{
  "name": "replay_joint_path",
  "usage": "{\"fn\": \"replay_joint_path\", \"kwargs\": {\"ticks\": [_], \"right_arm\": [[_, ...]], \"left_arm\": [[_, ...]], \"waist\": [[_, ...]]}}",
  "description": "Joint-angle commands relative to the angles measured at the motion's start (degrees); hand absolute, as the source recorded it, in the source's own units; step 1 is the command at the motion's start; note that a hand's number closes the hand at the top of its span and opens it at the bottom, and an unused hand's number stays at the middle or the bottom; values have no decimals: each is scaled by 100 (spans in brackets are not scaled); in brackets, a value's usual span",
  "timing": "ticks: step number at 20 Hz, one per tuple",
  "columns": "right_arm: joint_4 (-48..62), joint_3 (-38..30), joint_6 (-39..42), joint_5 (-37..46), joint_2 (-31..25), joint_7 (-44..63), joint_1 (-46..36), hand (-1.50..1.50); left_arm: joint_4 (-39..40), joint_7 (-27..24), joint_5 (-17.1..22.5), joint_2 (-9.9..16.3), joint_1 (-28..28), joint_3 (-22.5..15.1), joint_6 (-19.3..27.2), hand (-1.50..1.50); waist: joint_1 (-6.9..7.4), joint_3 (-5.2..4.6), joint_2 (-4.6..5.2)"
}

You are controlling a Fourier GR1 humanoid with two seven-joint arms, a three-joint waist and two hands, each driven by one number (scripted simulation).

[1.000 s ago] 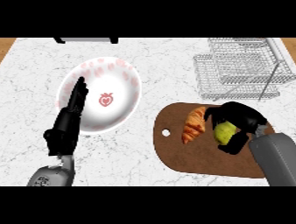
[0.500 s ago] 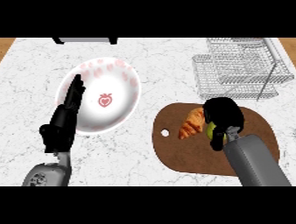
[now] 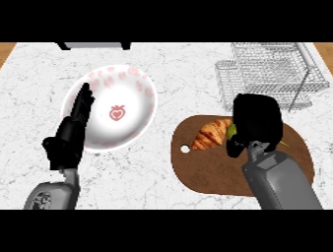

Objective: Pick the pear from the cutting board and place it in the tiered basket

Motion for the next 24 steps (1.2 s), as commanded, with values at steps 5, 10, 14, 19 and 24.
{"fn": "replay_joint_path", "kwargs": {"ticks": [5,10,14,19,24], "right_arm": [[-2083,-521,1805,-76,203,838,-1076,150],[-2436,-1572,2917,-518,-96,735,-2040,150],[-1972,-1769,2470,-678,385,1217,-2609,150],[-950,-2722,1586,-1192,394,1105,-3268,150],[-232,-2840,1009,-1205,-225,613,-3287,150]], "left_arm": [[-31,100,-39,42,-3,-9,-32,0],[-76,240,63,44,-199,84,-32,0],[-329,309,-36,-37,-37,-106,-13,0],[238,-129,-120,-103,-97,-91,47,0],[281,-264,-151,-175,-44,-167,119,0]], "waist": [[22,5,0],[8,6,5],[90,8,14],[98,6,44],[95,7,45]]}}
